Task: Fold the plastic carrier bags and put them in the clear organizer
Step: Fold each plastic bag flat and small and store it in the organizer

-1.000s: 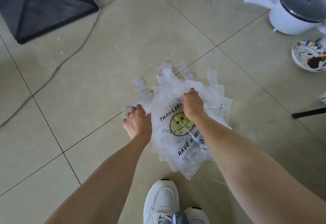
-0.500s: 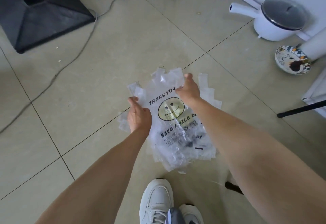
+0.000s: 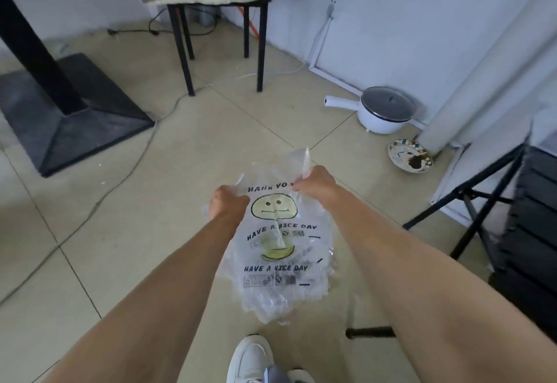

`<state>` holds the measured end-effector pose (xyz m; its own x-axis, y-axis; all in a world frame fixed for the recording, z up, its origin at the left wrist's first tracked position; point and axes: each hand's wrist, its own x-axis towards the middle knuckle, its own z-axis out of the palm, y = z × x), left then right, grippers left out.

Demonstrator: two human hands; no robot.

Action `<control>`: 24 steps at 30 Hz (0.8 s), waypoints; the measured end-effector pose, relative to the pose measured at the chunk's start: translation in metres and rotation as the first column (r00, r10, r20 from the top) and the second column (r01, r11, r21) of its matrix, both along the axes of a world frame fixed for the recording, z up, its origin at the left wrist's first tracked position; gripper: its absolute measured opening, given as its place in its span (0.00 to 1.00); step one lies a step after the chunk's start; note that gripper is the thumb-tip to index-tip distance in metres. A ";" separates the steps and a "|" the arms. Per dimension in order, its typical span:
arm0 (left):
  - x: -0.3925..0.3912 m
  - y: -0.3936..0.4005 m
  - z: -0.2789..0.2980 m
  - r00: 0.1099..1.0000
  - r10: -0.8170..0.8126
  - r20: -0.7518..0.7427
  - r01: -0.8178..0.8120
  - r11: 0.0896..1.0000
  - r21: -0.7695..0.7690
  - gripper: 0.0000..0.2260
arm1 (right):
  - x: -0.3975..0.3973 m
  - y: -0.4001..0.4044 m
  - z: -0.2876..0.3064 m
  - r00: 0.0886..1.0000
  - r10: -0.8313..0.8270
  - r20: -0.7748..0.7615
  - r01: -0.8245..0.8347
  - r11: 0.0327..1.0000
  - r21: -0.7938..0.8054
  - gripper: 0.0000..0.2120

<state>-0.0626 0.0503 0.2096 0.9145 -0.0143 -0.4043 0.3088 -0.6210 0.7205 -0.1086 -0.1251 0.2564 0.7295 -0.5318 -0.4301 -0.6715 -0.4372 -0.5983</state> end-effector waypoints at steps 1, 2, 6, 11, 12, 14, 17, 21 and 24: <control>-0.003 -0.003 0.016 0.999 -0.038 0.036 0.037 0.999 0.035 0.12 | -0.007 0.000 0.016 1.000 0.003 0.012 -0.003 1.000 -0.009 0.13; -0.006 -0.006 0.033 0.995 -0.070 0.073 0.065 0.996 0.064 0.11 | -0.015 0.000 0.031 1.000 0.004 0.025 -0.003 1.000 -0.021 0.13; -0.021 -0.016 0.102 0.974 -0.114 0.195 0.115 0.993 0.004 0.12 | -0.048 -0.004 0.097 0.994 -0.015 0.111 0.021 0.998 -0.051 0.15; -0.060 -0.035 0.190 0.923 -0.114 0.368 0.178 0.973 -0.145 0.05 | -0.101 -0.015 0.177 0.979 -0.016 0.203 0.027 0.998 -0.055 0.21; -0.068 -0.040 0.204 0.914 -0.111 0.389 0.199 0.961 -0.192 0.04 | -0.113 -0.018 0.191 0.978 -0.020 0.206 0.033 0.998 -0.062 0.19; -0.082 -0.051 0.231 0.898 -0.116 0.424 0.243 0.935 -0.259 0.06 | -0.139 -0.024 0.216 0.980 -0.024 0.198 0.048 0.992 -0.116 0.07; -0.111 -0.067 0.274 0.850 -0.146 0.506 0.335 0.891 -0.307 0.07 | -0.173 -0.033 0.245 0.943 -0.095 0.318 0.158 0.971 -0.179 0.08; -0.155 -0.084 0.316 0.651 -0.214 0.728 0.527 0.818 -0.232 0.04 | -0.213 -0.049 0.265 0.802 -0.198 0.564 0.417 0.861 -0.292 0.06; -0.179 -0.094 0.332 0.476 -0.218 0.852 0.598 0.791 -0.131 0.06 | -0.251 -0.061 0.275 0.682 -0.173 0.711 0.532 0.784 -0.320 0.08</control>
